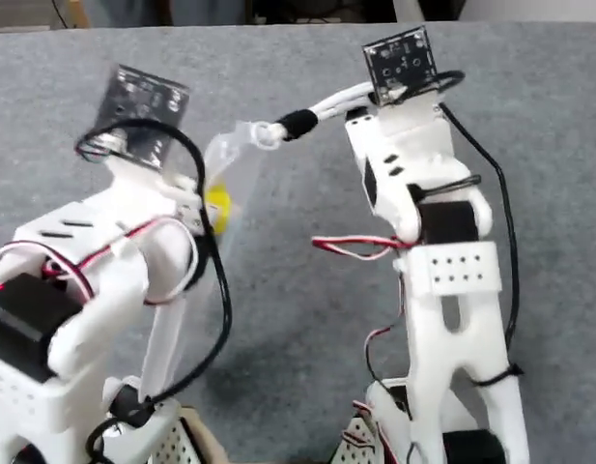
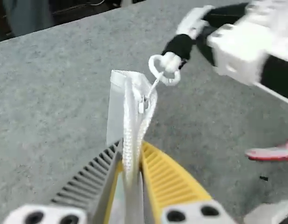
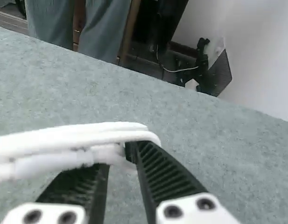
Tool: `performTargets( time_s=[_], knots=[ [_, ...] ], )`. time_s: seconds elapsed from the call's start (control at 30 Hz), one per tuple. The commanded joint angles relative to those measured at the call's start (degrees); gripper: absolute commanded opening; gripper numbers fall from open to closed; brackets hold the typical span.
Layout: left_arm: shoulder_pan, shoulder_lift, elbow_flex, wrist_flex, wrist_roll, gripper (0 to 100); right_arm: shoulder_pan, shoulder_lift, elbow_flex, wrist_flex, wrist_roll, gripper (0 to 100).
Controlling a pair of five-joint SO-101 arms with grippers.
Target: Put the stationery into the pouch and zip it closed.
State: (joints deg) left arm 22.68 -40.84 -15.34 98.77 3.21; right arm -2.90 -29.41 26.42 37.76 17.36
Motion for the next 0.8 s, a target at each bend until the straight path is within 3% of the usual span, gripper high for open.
performTargets(
  time_s=[0.0,0.27,0.77],
  knots=[
    [2.51,-4.84,-3.12,1.58,0.44,3,4.31,4.79,-0.75,-2.73,0.26,1.2],
    [2.68,-5.27,-3.21,1.67,0.53,3,7.82,13.76,-1.36,-7.47,0.26,1.2],
    [2.42,-4.84,-8.75,1.93,0.79,3,16.0,31.69,-10.15,-7.38,0.35,1.2]
  ],
)
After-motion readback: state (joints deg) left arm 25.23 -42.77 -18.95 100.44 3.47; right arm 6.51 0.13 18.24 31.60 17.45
